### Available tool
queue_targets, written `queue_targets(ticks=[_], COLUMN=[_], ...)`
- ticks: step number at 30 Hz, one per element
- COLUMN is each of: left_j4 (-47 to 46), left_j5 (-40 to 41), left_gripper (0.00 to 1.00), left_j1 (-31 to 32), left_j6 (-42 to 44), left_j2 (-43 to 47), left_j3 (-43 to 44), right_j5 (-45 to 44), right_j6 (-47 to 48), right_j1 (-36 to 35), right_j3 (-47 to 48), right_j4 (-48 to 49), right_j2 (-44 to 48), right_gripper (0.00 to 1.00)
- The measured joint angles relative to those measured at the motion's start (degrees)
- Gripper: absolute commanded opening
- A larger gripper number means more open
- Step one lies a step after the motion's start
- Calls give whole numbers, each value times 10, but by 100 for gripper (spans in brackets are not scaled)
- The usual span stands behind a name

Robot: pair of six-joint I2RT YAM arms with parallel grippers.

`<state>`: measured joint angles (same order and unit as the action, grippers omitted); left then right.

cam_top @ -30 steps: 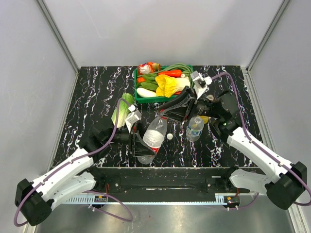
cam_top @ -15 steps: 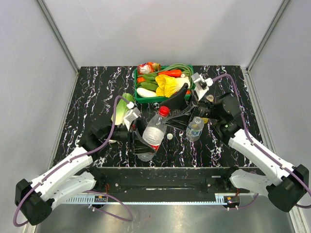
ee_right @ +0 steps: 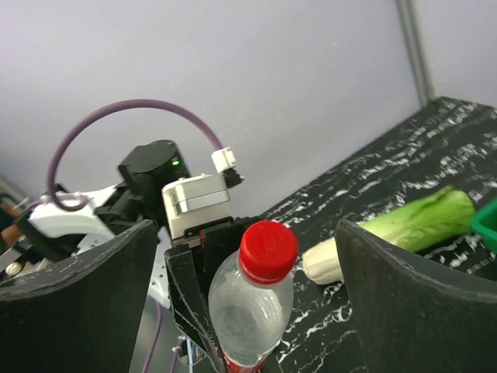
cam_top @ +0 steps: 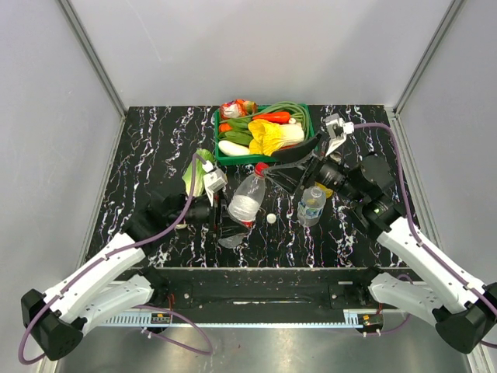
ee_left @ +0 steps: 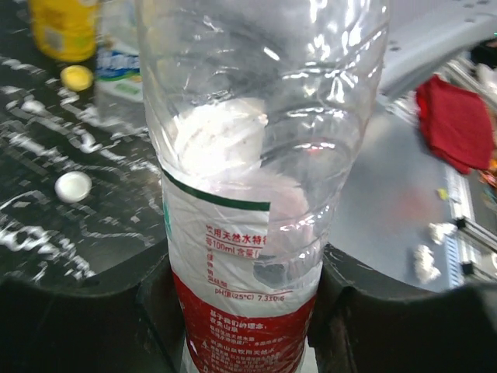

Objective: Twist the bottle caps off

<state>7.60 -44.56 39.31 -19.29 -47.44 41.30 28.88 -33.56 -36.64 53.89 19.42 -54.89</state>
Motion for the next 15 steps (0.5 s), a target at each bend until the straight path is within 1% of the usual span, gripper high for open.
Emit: queue_targets(ticks=[6,8,10,12,15], left_j4=[95,128,145,170,196], left_j5=[155,232,283,367,466], left_gripper=[22,22,22,22,22], left_j1=[18,48,73,111,158], left_j6=[42,53,59,62,63], left_j2=[1,1,1,-2,-14], left_j3=[17,30,40,56,79], right_j5=[-72,-90,-100,-105,-108], right_j6=[3,0,-3,-8,-18], right_j1=[0,0,0,0,0], right_j3=[14,26,34,43,50], right_j4=[-68,-94,-109,-123,-134], right_j2=[-21,-39,-53,-69,-91], right_gripper=[100,100,100,100,100])
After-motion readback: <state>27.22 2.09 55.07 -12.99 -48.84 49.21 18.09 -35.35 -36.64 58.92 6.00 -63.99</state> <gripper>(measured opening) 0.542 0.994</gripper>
